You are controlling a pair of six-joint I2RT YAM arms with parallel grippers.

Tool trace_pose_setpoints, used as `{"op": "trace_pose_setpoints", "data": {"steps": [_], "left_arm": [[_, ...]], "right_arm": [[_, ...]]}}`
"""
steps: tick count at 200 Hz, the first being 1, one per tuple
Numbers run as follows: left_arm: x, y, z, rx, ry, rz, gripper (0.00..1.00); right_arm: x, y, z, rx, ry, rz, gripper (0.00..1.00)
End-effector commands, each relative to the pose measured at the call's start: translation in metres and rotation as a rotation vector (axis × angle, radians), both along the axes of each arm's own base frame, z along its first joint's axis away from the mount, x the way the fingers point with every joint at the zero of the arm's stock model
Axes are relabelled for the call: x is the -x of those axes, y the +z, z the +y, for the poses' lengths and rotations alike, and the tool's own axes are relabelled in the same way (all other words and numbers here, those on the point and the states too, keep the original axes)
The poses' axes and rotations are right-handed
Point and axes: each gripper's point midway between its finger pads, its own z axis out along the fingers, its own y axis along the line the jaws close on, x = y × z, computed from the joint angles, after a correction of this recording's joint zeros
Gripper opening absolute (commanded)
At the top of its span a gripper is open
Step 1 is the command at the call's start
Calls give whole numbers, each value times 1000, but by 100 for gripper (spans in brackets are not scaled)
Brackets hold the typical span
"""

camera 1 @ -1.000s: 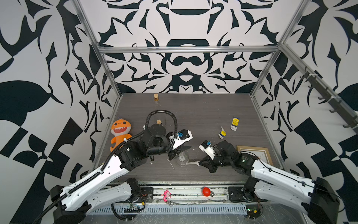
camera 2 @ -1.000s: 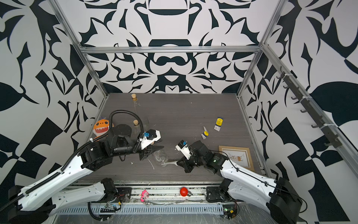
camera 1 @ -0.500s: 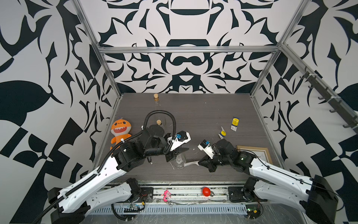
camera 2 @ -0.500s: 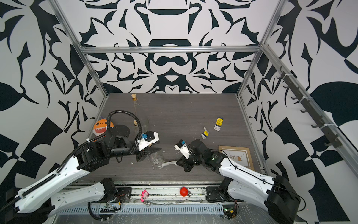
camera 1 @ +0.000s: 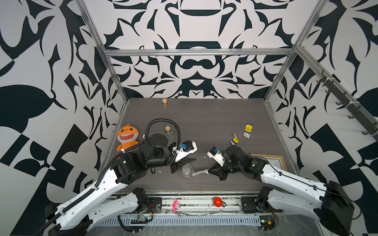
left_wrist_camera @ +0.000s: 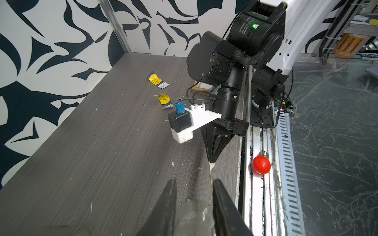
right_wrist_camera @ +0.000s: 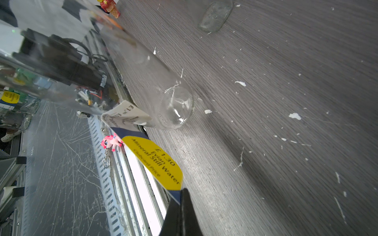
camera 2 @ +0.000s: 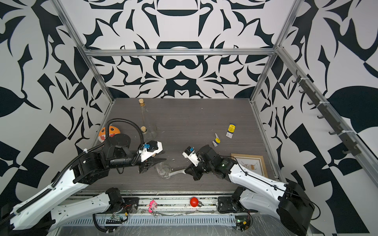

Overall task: Remove the label from the bottle
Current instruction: Tear open the label from the bottle.

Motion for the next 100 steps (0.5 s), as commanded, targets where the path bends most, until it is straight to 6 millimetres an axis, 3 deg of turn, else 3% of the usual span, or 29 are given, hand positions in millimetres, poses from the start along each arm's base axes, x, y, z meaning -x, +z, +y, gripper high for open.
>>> {"op": "trace_pose_setpoints", "data": {"steps": [1, 100], "left_arm": [[14, 4, 17, -21, -19, 14, 0], [20, -2, 23, -46, -34, 21, 0]], "right_arm": [[-15, 9, -5, 29, -42, -46, 0], [-15, 11, -5, 31, -36, -42, 0]]}}
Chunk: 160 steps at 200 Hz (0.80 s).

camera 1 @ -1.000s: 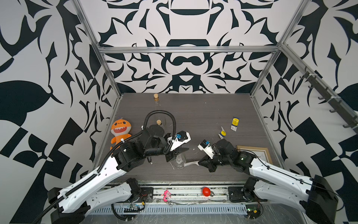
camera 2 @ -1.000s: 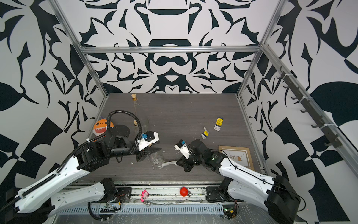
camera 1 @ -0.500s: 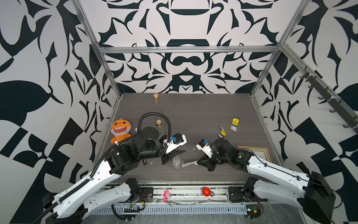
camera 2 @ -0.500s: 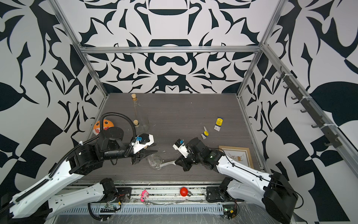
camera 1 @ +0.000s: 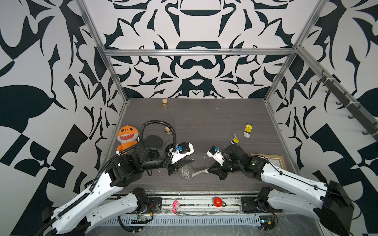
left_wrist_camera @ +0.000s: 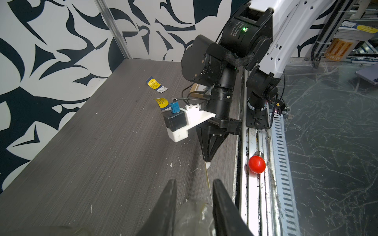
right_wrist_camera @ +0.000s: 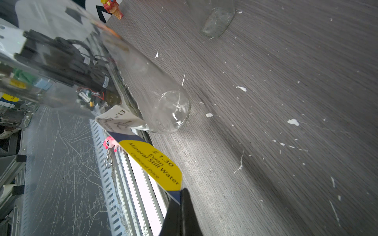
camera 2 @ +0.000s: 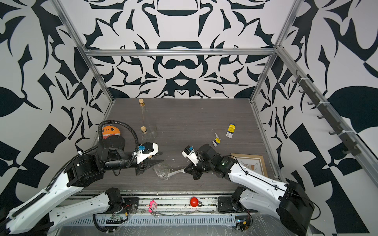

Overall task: Remove the label from the bottle
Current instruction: Tear open the label from the bottle.

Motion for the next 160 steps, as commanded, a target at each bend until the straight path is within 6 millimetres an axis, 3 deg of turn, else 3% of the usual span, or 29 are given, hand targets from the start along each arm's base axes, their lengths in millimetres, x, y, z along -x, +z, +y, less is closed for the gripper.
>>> {"op": "trace_pose_setpoints", "data": {"steps": [1, 95, 160], "left_arm": [[11, -9, 14, -69, -18, 31, 0], [28, -2, 10, -72, -128, 48, 0], [35, -8, 9, -110, -172, 84, 0]], "right_arm": [[-14, 6, -7, 31, -49, -32, 0], [-17, 7, -8, 44, -42, -43, 0], [-24, 9, -12, 46, -67, -53, 0]]}}
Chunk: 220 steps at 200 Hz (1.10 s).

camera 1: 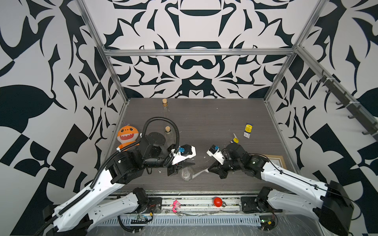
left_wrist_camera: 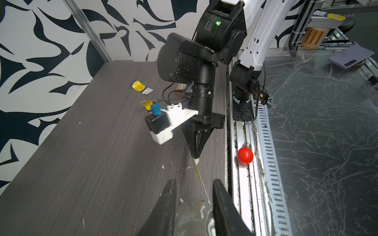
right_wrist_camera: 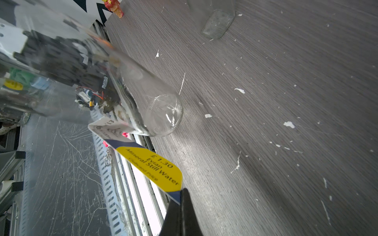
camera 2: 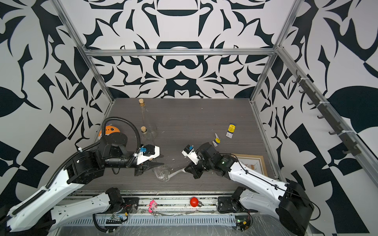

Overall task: Remove the label from the bottle
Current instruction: Tear open the label from the bottle.

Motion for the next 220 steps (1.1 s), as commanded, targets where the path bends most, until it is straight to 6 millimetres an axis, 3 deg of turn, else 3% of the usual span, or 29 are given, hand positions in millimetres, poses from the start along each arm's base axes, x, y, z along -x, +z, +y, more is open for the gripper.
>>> {"op": "trace_pose_setpoints", "data": {"steps": [1, 106, 179, 220], "left_arm": [[19, -11, 14, -74, -44, 77, 0], [32, -12, 15, -89, -111, 117, 0], [21, -17, 13, -99, -73, 87, 0], [33, -13, 8, -94, -140, 133, 0]], "right_arm": [[-19, 5, -10, 36, -77, -42, 0], [-27, 9, -11, 37, -85, -46, 0], [-19, 2, -13, 25, -91, -11, 0], [-24, 4, -21, 53, -134, -52, 0]]}}
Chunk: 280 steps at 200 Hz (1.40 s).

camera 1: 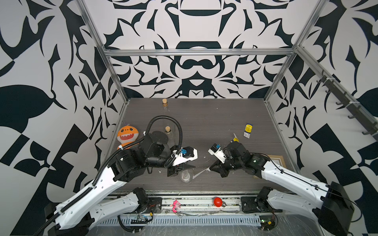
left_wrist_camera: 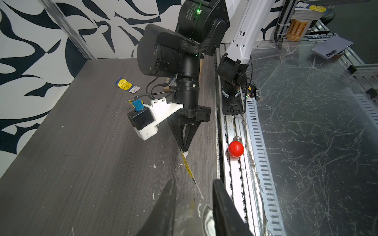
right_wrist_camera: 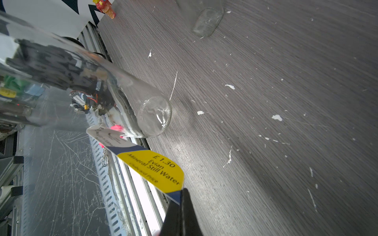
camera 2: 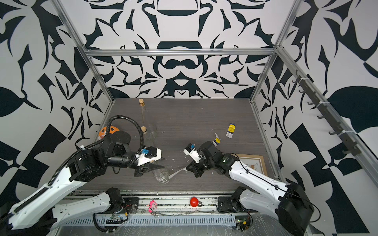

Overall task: Remove the label from the bottle
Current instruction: Tear open the label from the bottle.

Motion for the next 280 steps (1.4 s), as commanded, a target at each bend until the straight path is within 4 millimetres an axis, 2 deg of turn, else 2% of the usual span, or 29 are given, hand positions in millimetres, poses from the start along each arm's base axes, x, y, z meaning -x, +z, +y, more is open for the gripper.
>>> {"op": "trace_pose_setpoints", "data": {"steps": [1, 115, 179, 224, 240, 280], "left_arm": [[23, -6, 12, -60, -61, 107, 0], [32, -3, 22, -62, -71, 111, 0], [36, -5, 21, -67, -92, 137, 0], [40, -2, 19, -58, -119, 154, 0], [35, -4, 17, -61, -102, 146, 0], [-6, -19, 7, -91, 63, 53, 0]], "right_arm": [[-18, 2, -13, 38, -98, -62, 0], [-23, 1, -20, 67, -126, -82, 0], [-26, 8, -21, 62, -135, -98, 0], [-31, 4, -22, 89, -146, -93, 0], [-31, 4, -22, 89, -146, -90, 0], [-34, 3, -23, 70, -172, -107, 0]]}}
